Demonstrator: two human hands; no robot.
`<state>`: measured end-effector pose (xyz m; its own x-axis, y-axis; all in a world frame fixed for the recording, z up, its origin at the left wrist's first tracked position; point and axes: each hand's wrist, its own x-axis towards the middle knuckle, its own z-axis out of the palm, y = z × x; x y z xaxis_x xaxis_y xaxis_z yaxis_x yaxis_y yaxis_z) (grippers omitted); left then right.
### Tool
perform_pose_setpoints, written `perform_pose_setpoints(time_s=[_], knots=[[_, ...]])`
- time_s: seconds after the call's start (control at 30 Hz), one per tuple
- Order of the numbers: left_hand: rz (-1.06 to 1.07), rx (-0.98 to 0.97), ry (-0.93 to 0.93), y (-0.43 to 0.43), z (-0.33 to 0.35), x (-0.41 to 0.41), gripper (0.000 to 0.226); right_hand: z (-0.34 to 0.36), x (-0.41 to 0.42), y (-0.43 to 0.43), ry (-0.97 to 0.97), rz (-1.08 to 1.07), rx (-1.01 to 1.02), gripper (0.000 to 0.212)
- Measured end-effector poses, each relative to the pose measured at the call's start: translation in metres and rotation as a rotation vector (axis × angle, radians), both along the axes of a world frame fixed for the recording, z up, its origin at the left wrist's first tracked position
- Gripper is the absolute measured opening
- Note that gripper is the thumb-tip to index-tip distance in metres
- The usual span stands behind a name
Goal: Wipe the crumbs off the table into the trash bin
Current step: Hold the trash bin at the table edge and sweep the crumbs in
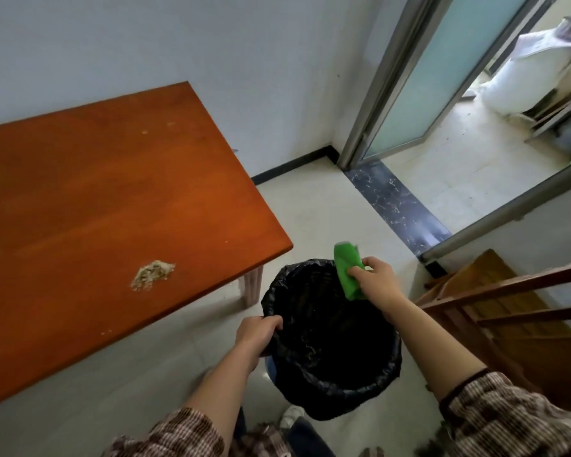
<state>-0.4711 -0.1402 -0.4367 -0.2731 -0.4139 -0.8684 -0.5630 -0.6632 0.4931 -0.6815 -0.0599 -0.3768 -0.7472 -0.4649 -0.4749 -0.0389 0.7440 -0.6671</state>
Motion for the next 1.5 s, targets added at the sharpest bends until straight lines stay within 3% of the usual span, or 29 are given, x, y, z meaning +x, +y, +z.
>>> perform_pose_setpoints(time_s=[0.1,0.3,0.4,0.53,0.67,0.87,0.93,1.2,1.37,1.5], knots=[[-0.034,-0.003,-0.032,-0.015,-0.003,0.049,0.009,0.002,0.038,-0.024,-0.017,0.023,0.007,0.009],[-0.044,0.096,-0.088,-0.060,-0.016,0.148,0.018,0.003,0.120,-0.105,0.004,0.097,-0.022,0.008],[-0.063,0.109,-0.107,-0.075,-0.023,0.187,0.024,-0.002,0.155,-0.141,0.061,0.165,-0.032,0.003],[-0.067,0.087,-0.159,-0.089,-0.030,0.222,0.038,-0.013,0.179,-0.173,0.243,0.241,0.041,0.015],[-0.028,0.064,-0.209,-0.097,-0.037,0.246,0.027,-0.024,0.184,-0.195,0.408,0.312,0.172,0.011],[0.103,0.051,-0.200,-0.102,-0.049,0.276,0.021,-0.037,0.211,-0.233,0.391,0.518,0.101,0.010],[0.155,0.055,-0.183,-0.102,-0.048,0.281,0.020,-0.037,0.220,-0.242,0.388,0.626,0.107,0.024],[0.239,0.141,-0.155,-0.108,-0.053,0.303,0.030,-0.023,0.251,-0.226,0.405,1.065,0.186,0.045],[0.232,0.132,-0.183,-0.112,-0.051,0.305,0.022,-0.012,0.265,-0.195,0.327,1.225,0.214,0.045],[0.231,0.126,-0.201,-0.114,-0.053,0.307,0.031,-0.008,0.279,-0.163,0.277,1.279,0.170,0.040]])
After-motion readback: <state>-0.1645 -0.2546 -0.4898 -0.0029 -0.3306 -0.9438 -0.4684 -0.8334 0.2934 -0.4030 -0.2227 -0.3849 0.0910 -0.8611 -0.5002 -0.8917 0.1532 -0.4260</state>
